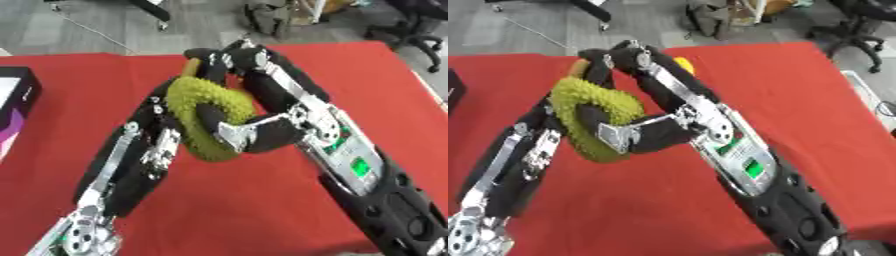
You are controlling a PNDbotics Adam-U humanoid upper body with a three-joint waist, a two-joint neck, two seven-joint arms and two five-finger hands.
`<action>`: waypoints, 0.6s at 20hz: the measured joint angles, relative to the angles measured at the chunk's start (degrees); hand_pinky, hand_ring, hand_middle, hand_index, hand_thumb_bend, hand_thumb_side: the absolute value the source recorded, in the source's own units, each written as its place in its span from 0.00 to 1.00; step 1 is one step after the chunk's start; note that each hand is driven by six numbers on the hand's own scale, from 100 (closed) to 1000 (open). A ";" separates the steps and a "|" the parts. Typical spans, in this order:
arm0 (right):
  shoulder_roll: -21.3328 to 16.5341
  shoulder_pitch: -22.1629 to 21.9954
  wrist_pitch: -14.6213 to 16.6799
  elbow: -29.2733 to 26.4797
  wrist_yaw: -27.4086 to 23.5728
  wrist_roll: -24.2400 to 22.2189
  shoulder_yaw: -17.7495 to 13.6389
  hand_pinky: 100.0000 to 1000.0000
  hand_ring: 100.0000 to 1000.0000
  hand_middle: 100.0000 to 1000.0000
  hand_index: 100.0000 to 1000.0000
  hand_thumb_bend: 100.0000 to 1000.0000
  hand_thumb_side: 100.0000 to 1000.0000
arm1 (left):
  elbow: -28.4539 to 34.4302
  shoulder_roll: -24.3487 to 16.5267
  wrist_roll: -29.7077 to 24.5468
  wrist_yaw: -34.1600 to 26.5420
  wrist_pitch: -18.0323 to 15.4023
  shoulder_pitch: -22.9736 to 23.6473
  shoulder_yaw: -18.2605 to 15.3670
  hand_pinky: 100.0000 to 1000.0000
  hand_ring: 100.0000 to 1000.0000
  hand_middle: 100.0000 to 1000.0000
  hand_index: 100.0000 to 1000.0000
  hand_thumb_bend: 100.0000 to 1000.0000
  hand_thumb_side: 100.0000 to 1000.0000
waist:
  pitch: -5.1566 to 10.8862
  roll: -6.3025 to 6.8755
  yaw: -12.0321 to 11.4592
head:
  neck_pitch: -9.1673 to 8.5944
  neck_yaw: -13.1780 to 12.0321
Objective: Pick up the objects with one hand, pass them to the other hand, and then place them into the box on the other side of the table.
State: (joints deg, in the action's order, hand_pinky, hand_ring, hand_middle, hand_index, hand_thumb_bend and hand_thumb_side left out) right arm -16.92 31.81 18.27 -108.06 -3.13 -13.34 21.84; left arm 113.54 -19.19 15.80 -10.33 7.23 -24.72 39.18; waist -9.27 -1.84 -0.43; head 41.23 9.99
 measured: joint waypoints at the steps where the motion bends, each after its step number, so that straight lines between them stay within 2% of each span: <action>1: 0.00 0.00 -0.11 -0.01 -0.16 0.09 -0.16 0.91 0.56 0.17 0.36 0.00 0.04 | 0.00 -0.07 -0.33 0.57 0.22 0.79 -0.11 1.00 0.99 1.00 0.71 0.66 0.57 | -0.01 0.02 0.06 | 0.00 0.00; 7: -0.02 -0.01 -1.02 -0.37 -0.72 0.67 -0.83 0.91 0.56 0.17 0.36 0.00 0.04 | 0.02 -2.31 -0.71 5.15 1.55 5.32 -2.15 1.00 0.99 1.00 0.71 0.67 0.56 | -0.09 0.18 0.15 | 0.01 0.20; 12: -0.03 -0.02 -1.52 -0.73 -1.03 1.08 -1.21 0.91 0.56 0.17 0.36 0.00 0.04 | -0.47 -2.84 0.56 7.35 1.90 6.38 -3.69 1.00 0.98 1.00 0.71 0.64 0.56 | -0.10 0.17 0.23 | 0.03 0.23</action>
State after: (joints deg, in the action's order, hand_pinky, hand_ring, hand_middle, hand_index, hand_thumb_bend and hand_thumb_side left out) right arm -16.95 31.80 16.76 -108.79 -4.17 -12.26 20.64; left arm 113.07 -22.03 16.36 -2.97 9.13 -18.34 35.49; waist -9.37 -1.67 -0.21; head 41.26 10.22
